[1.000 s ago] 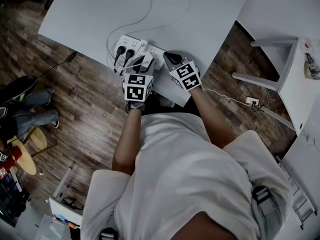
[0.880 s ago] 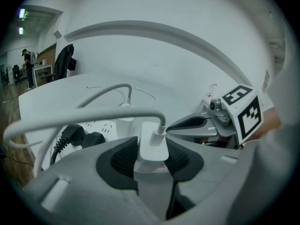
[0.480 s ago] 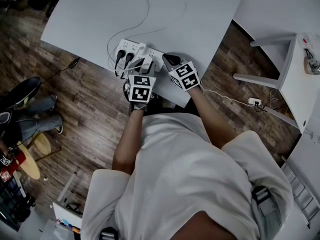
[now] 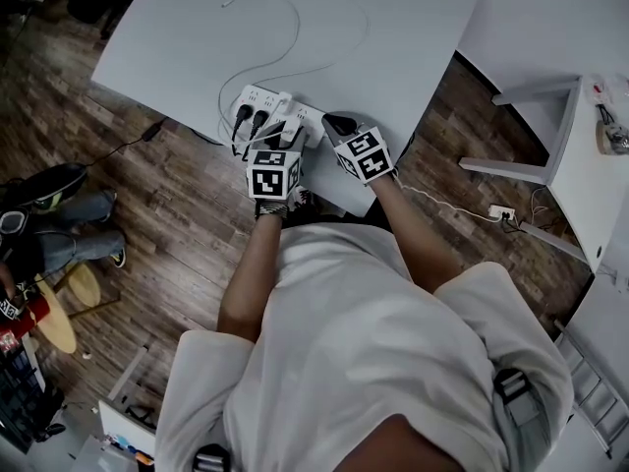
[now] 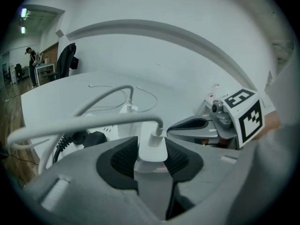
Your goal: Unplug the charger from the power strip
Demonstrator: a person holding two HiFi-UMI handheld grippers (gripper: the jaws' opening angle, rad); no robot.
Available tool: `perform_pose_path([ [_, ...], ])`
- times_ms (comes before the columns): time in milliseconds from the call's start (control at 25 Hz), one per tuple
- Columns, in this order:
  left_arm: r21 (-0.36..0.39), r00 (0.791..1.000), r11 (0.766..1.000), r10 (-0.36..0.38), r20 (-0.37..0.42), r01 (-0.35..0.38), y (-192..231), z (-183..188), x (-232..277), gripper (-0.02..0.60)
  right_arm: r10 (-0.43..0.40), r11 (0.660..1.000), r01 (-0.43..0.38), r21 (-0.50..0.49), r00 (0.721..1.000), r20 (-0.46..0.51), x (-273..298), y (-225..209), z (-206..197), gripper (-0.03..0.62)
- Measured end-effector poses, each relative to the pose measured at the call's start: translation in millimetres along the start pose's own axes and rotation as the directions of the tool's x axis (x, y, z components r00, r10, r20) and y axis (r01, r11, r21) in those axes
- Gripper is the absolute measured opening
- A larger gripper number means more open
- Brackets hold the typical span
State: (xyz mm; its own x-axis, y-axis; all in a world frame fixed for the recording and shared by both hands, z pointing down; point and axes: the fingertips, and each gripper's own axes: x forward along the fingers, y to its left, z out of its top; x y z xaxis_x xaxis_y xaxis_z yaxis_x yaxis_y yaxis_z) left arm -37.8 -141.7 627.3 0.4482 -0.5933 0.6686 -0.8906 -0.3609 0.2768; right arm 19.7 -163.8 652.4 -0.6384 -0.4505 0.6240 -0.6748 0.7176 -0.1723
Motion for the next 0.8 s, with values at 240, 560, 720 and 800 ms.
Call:
perform_pose_path([
  [240,0.12,0.999,0.992,0.041,-0.031,-0.037,-1.8,1.8,0.2,0.144,0.003,1.0,-0.003,0.0,1.0,0.01,-1.2,-0.1,0.6,0.003],
  [560,0.201,0.996,0.978,0.067,-0.051,-0.055,-4.6,0.8,2.2,0.143,0.001,1.0,-0.001,-0.023,1.0,0.005,-0.8,0.0,0.0,0.003],
  [720,0.104,0.999,0.994,0.028,-0.027,-0.025,-1.8,2.2,-0.6,0.143,0.006,1.0,-0.006,-0.031,1.0,-0.008,-0.6,0.9,-0.4,0.003],
  [800,0.074,1.0,0.997,0.017,-0.015,-0.016,-1.1,2.8,-1.3,0.144,0.009,0.999,-0.009,-0.034,1.0,-0.011,-0.8,1.2,0.0,0.003],
])
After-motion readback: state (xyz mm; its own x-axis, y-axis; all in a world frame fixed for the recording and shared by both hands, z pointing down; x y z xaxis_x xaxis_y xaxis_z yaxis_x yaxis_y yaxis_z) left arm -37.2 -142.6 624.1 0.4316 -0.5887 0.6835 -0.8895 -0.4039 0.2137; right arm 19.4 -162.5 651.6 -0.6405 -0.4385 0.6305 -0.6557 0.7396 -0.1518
